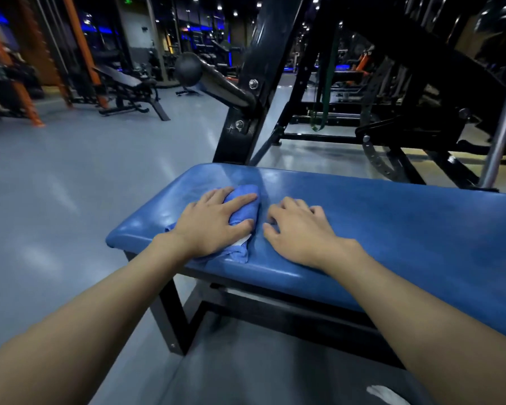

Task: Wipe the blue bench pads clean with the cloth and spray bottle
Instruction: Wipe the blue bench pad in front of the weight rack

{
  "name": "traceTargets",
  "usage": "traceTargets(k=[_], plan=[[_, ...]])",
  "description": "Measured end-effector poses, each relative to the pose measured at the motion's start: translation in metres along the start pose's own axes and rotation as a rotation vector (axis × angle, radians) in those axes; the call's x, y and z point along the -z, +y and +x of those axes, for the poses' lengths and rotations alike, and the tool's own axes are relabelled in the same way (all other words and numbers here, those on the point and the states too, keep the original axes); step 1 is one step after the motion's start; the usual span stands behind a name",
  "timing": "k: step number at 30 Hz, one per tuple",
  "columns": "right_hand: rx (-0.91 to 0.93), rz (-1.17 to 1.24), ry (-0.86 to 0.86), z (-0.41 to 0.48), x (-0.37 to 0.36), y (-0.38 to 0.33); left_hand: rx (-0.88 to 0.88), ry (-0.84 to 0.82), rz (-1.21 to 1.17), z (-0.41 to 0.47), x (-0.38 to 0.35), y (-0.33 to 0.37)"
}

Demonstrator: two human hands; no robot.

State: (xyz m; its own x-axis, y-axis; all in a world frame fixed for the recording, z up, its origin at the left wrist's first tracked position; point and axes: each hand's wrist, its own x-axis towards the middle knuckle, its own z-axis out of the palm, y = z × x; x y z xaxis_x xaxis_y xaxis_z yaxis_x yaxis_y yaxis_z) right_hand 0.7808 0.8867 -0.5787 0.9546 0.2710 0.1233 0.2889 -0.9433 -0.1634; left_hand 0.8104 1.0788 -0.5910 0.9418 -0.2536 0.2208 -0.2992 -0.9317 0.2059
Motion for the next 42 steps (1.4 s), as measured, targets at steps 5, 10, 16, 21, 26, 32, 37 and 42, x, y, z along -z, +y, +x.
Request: traceTargets(k=[5, 10, 16, 21, 26, 32, 37, 42], plan=[[0.074, 0.043, -0.073, 0.014, -0.021, -0.019, 0.109, -0.01, 0.027, -0.003, 0.016, -0.051], [0.071, 0.053, -0.058, 0.011, -0.021, -0.017, 0.219, 0.045, -0.064, -0.012, 0.025, -0.089], [0.089, 0.087, -0.053, 0.007, -0.017, -0.018, 0.248, 0.157, -0.058, -0.028, 0.021, -0.1], [0.048, 0.061, -0.069, -0.007, 0.006, 0.012, 0.228, 0.223, 0.016, -0.042, 0.011, -0.085], [-0.105, -0.021, -0.148, -0.032, 0.001, 0.047, 0.138, 0.194, 0.092, -0.045, 0.003, -0.049], [-0.096, 0.004, -0.122, -0.038, 0.011, 0.063, 0.05, 0.146, 0.108, -0.044, -0.007, -0.001], [-0.193, -0.024, -0.123, -0.053, 0.007, 0.084, 0.022, 0.144, 0.123, -0.044, -0.011, 0.016], [-0.192, 0.206, 0.023, -0.055, 0.009, 0.087, -0.038, 0.111, 0.123, -0.041, -0.022, 0.058]])
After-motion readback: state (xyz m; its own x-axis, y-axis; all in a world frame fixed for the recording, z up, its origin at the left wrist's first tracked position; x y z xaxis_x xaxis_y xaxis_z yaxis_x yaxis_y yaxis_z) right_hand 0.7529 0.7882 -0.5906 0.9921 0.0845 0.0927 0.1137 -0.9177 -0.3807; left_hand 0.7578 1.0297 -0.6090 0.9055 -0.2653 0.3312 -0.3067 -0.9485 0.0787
